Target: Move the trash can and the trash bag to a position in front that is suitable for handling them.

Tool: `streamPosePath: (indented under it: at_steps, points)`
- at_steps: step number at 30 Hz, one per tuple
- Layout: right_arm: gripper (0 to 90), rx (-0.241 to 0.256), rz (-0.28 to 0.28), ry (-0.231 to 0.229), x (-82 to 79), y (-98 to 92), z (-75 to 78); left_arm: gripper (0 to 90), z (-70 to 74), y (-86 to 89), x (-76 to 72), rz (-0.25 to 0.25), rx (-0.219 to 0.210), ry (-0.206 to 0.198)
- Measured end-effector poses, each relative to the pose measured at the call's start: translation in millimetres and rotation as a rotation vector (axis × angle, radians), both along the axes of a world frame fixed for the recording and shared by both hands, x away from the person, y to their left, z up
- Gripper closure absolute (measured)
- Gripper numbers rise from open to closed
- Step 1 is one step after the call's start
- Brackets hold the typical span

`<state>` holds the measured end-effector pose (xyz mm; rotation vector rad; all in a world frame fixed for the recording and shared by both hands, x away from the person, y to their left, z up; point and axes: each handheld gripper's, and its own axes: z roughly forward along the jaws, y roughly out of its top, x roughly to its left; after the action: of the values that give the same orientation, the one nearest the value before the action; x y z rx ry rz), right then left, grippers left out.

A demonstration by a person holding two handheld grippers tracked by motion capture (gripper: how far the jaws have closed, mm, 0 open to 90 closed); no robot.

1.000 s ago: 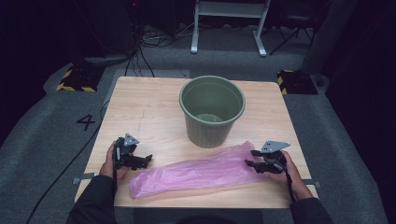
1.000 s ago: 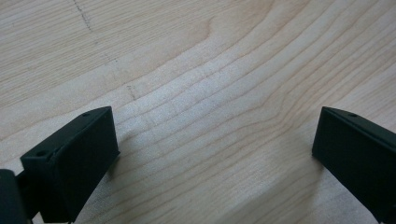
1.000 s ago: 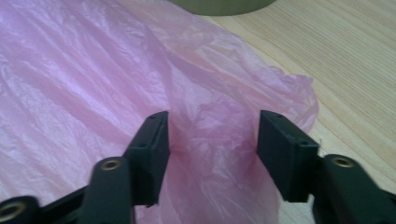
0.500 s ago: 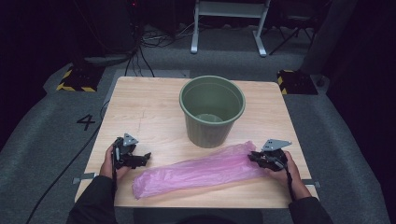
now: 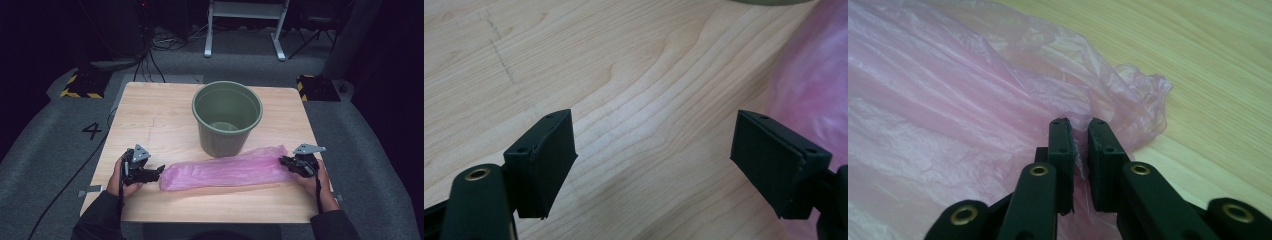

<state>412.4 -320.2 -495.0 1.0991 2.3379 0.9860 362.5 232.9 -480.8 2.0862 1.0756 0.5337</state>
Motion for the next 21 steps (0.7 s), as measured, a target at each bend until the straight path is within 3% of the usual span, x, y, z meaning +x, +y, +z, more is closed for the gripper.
streamPosePath:
  at_steps: [7,8,10,13,14,18,21]
  points:
    - [80.6,-0.025,-0.056,-0.016,3.5,-10.8,0.3,18.9,4.1,-7.9,-4.5,-0.027,-0.011,0.005]
    - [74.6,-0.027,-0.067,-0.018,3.4,-12.6,0.5,18.9,4.0,-9.8,-5.0,-0.034,-0.013,0.007]
    - [72.6,-0.028,-0.07,-0.018,3.5,-13.3,0.6,19.0,2.0,-15.0,-5.1,-0.042,-0.025,0.022]
    - [51.2,-0.027,-0.09,-0.025,1.9,-14.4,5.1,20.0,-2.9,-27.1,-4.5,-0.067,0.0,0.047]
    - [48.7,-0.02,-0.086,-0.024,1.3,-14.3,7.0,20.1,-4.1,-29.4,-4.3,-0.077,0.003,0.048]
    - [32.3,-0.009,-0.104,-0.079,-7.6,-9.1,21.1,20.2,-8.7,-40.6,-5.0,-0.107,0.038,0.063]
    - [28.5,0.005,-0.101,-0.096,-11.1,-7.0,25.9,21.5,-13.6,-44.3,-4.2,-0.098,0.064,0.069]
